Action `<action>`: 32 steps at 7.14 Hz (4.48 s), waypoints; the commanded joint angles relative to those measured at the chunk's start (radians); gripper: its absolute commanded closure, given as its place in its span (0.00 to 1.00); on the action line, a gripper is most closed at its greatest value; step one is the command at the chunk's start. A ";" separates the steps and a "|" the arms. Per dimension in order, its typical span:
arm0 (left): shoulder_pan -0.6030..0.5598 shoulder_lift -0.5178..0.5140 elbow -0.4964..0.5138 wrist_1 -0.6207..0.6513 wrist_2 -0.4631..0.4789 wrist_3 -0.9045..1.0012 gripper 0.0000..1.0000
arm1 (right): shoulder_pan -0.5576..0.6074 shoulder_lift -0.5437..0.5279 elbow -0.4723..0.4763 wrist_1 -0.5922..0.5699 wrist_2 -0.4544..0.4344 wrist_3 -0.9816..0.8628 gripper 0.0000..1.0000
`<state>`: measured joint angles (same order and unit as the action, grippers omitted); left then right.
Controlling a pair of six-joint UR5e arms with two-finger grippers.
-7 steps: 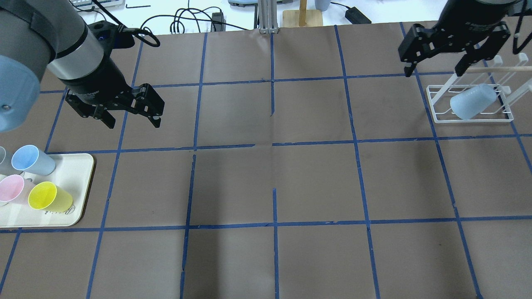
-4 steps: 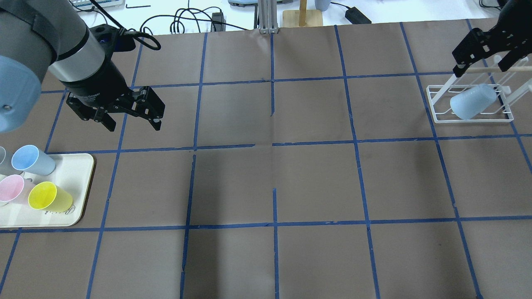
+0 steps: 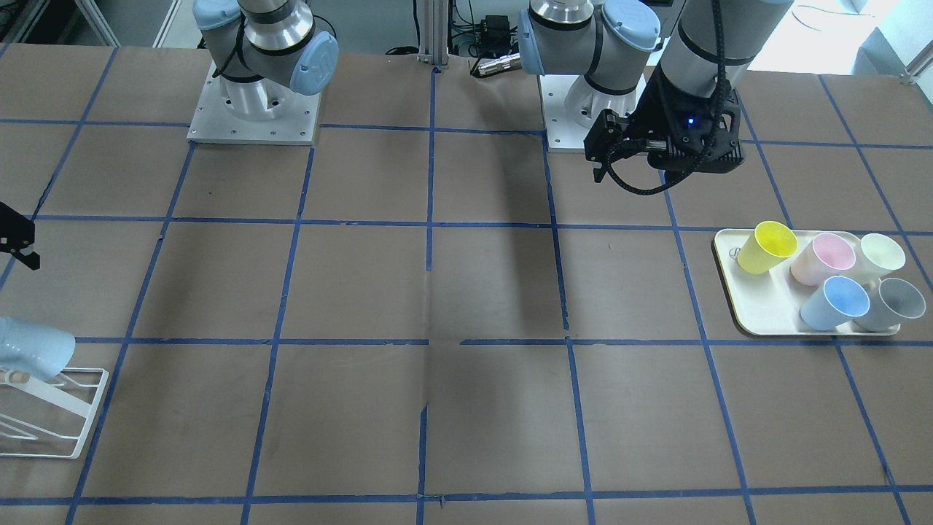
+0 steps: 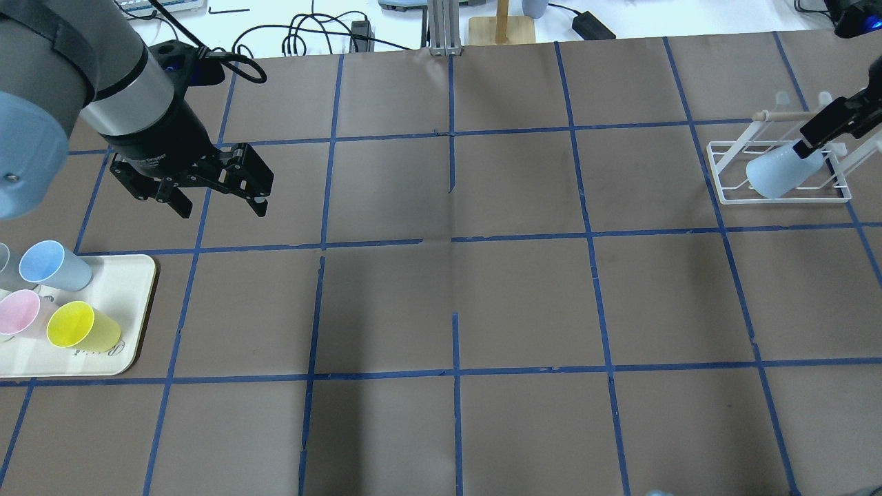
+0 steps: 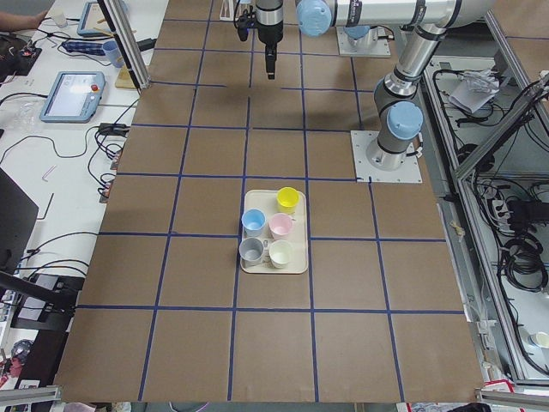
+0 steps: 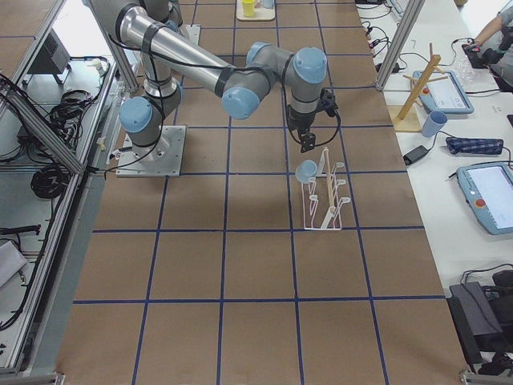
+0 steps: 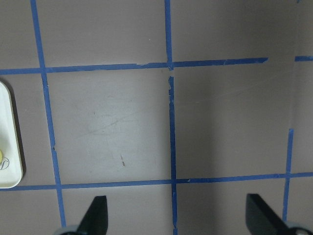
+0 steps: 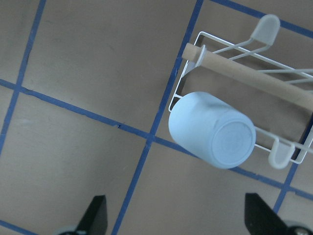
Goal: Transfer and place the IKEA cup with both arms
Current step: 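Close the right gripper on the light blue cup's base, then lift the cup with the right gripper while the left gripper rises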
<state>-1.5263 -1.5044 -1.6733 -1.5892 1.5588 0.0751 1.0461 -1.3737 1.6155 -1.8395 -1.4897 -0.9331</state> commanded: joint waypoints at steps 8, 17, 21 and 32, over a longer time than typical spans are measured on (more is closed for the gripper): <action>-0.001 -0.004 0.020 0.000 -0.009 -0.001 0.00 | -0.026 0.137 0.010 -0.159 0.049 -0.306 0.00; -0.002 -0.019 0.011 0.012 -0.109 0.000 0.00 | -0.026 0.173 0.017 -0.173 0.051 -0.299 0.14; 0.005 -0.037 0.001 0.052 -0.280 -0.018 0.00 | -0.024 0.171 0.017 -0.168 0.051 -0.299 0.31; 0.114 -0.069 -0.200 0.061 -1.463 -0.180 0.00 | -0.024 -0.106 -0.101 0.172 0.020 -0.279 0.36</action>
<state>-1.4043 -1.5699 -1.8656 -1.5286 0.1835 -0.1138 1.0204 -1.4368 1.5269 -1.7122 -1.4785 -1.2197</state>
